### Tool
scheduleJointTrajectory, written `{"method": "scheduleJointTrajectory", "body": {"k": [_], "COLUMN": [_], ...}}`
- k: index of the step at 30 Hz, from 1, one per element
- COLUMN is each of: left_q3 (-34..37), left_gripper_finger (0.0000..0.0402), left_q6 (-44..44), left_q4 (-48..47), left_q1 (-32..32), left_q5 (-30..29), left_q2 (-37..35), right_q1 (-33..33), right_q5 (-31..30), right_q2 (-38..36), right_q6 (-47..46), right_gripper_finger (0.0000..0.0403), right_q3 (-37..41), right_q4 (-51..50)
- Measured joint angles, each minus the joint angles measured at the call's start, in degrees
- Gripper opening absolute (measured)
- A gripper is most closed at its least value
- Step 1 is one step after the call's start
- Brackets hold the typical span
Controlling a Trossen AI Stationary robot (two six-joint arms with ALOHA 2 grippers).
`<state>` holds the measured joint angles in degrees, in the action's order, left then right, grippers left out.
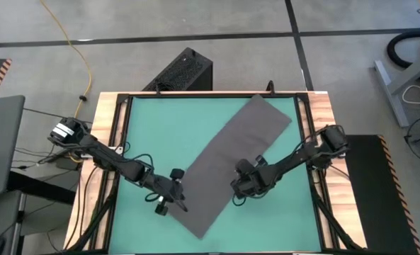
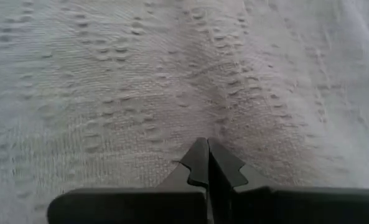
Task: Roll towel
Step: Roll the gray towel
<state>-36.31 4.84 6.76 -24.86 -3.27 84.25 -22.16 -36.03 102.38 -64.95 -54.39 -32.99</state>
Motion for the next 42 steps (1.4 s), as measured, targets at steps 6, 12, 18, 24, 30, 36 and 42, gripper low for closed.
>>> {"method": "scheduleJointTrajectory", "body": {"k": [6,12,18,24,30,36,42], "left_q3": [0.0,0.1,3.2,7.2,10.7,11.0,11.0], "left_gripper_finger": [0.0002,0.0001,0.0001,0.0002,0.0002,0.0002,0.0002], "left_q6": [-1.6,-4.4,-4.4,-1.4,1.9,2.2,-0.1], "left_q4": [1.9,1.7,4.8,8.9,15.0,20.6,23.9], "left_q1": [-0.6,-0.6,-0.6,-0.8,-2.4,-4.5,-4.5], "left_q5": [-0.1,-0.1,-0.1,0.1,0.4,-1.6,-2.0], "left_q2": [0.2,0.2,0.2,0.2,0.2,0.2,0.2], "right_q1": [-0.6,-1.9,-5.1,-5.9,-6.0,-5.9,-6.7], "right_q5": [0.8,-1.3,-2.5,-2.3,1.9,6.9,15.0], "right_q2": [-8.3,-13.2,-6.2,3.6,8.3,5.3,-2.6], "right_q6": [0.9,2.8,8.4,6.4,0.1,-0.2,-1.3], "right_gripper_finger": [0.0018,0.0018,0.0018,0.0018,0.0018,0.0018,0.0018], "right_q3": [0.0,0.0,-0.1,-0.1,-0.2,-0.4,0.2], "right_q4": [-2.8,5.3,25.3,36.2,35.0,24.3,11.6]}}
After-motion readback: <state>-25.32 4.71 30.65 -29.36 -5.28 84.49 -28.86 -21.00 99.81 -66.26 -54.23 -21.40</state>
